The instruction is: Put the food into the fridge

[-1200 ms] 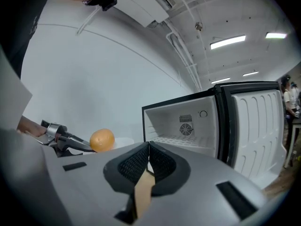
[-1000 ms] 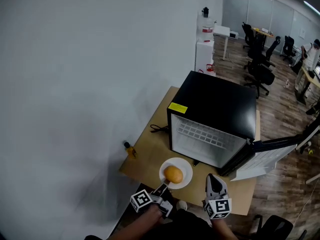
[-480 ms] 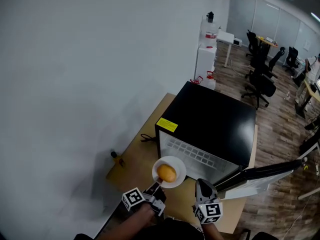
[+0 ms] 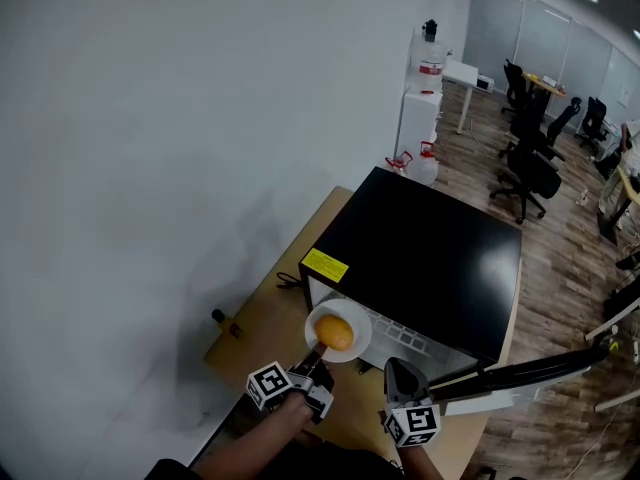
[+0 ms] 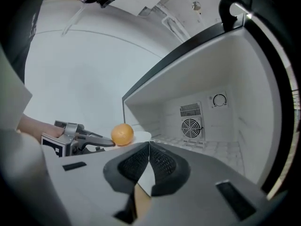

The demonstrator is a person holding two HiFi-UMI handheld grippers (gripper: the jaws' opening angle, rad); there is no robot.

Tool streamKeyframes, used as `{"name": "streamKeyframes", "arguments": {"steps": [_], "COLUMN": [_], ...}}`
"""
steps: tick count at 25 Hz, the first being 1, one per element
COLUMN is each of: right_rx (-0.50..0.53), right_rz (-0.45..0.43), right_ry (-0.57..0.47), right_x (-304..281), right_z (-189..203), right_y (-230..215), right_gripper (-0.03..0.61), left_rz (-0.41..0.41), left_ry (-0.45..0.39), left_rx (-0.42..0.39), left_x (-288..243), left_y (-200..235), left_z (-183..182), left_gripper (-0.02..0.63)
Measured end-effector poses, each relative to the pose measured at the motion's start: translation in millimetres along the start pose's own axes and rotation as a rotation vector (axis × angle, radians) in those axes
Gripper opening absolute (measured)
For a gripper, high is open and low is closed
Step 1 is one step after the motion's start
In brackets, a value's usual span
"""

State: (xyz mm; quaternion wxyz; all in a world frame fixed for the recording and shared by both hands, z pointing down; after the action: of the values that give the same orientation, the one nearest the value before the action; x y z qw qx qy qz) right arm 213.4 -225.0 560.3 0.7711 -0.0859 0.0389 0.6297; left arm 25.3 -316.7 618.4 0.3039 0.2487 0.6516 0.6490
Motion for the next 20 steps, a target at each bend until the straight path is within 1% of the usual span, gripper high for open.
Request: {"name": "streamKeyframes", "arguments": {"steps": [5, 10, 17, 20], "right_rx": [0.014, -0.012, -0.036, -0.041], "right_rz": [-0.009, -0.019, 0.001, 0.008], "right_ry": [0.020, 0.025, 0.028, 0.032], "right_x": [-13.8, -16.9, -11.2, -7.4], "right_z": [0.5, 0.2, 2.8, 3.7], "right_y": [-5.6, -9.2, -16.8, -18.5], "right_gripper": [0.060, 0.060, 0.060, 0.060], "left_rz": [-0.006, -0.023, -0.050, -0.059], "left_ry": [0.005, 0.032, 0.066, 0.071], "left_rx": [0.010, 0.010, 0.012, -0.002], "left_x": [-25.1, -48.6, -70.2, -76.1], "left_y": [7.6, 7.9, 6.1, 5.6], "left_z": [1.0, 12.2, 18.9, 18.2], "left_gripper": [0.032, 0.032, 0.032, 0.032]}}
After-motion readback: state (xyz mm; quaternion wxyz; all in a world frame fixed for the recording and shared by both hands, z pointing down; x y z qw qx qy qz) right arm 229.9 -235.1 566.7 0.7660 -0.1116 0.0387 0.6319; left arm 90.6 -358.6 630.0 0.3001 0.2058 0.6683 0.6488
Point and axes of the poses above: the fingertips, and each gripper's own axes: x backward along the fingers, y to its left, z out of its underside, the point moved 5 cm from there along x, backward along the fingers, and after that the axes turned 1 degree about x, right-handed, at the moved point
